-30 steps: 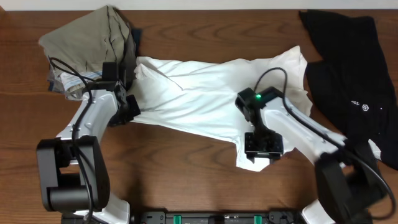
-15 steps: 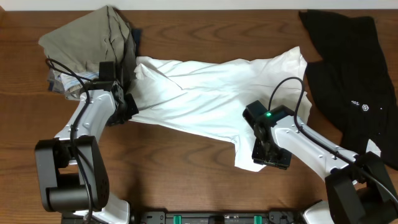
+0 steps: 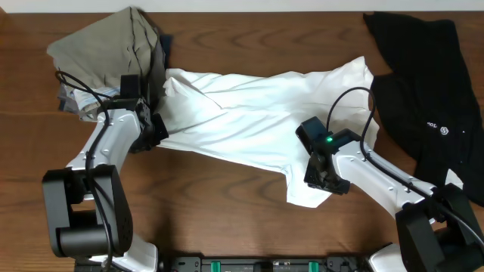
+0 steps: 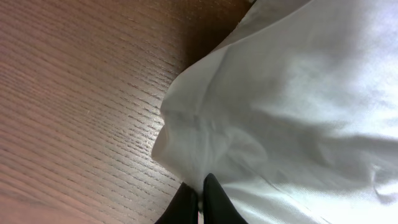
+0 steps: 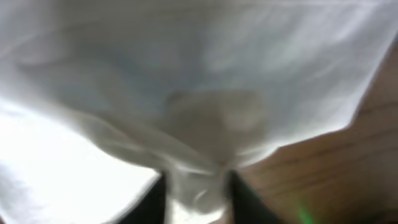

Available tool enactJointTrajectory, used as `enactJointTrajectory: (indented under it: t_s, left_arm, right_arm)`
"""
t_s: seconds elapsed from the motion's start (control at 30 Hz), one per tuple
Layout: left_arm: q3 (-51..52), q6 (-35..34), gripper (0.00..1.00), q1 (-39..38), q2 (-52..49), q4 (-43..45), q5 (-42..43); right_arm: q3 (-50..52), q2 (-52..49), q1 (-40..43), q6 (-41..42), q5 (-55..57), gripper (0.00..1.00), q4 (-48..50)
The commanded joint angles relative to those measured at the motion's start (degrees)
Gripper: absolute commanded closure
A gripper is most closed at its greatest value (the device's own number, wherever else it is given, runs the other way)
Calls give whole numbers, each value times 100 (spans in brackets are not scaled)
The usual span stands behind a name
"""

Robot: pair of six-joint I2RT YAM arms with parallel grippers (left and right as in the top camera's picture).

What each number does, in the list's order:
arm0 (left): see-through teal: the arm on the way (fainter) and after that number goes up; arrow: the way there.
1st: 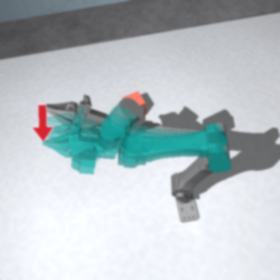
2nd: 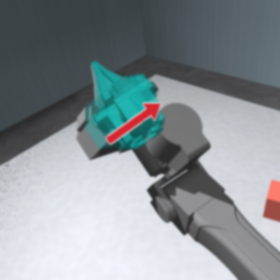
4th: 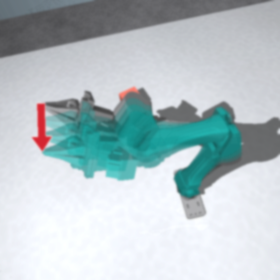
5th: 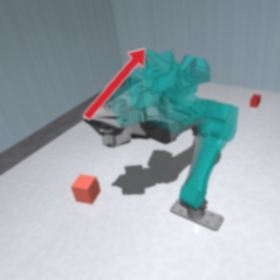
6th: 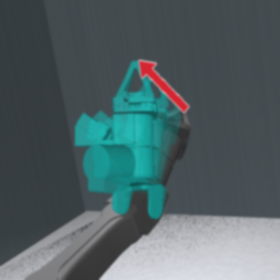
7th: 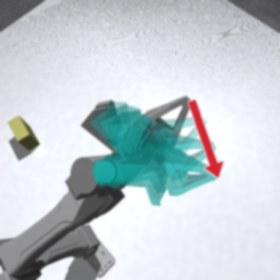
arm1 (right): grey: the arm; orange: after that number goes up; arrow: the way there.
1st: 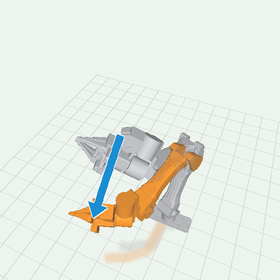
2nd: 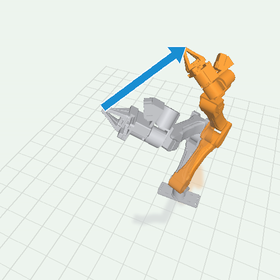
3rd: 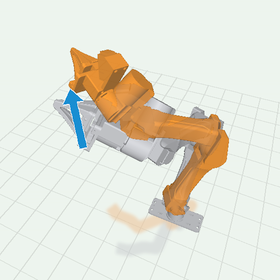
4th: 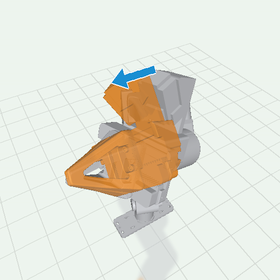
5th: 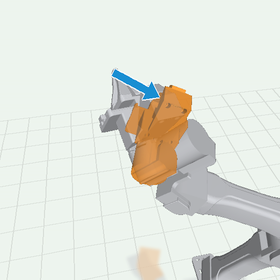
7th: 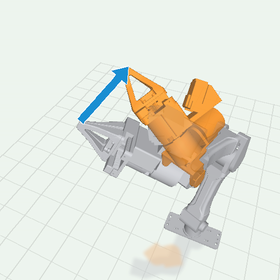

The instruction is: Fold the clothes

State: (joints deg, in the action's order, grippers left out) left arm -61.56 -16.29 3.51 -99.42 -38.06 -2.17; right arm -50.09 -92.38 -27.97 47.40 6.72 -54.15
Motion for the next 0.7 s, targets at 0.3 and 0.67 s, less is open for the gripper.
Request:
enactJointTrajectory:
  t_s: [0.3, 0.67]
  left_arm:
    - [-92, -9, 94, 33, 44, -9, -153]
    - [-92, -7, 94, 33, 44, -17, -151]
  right_arm:
    - [-356, 225, 136, -599, -74, 99, -957]
    - [-955, -251, 839, -2129, -715, 91, 92]
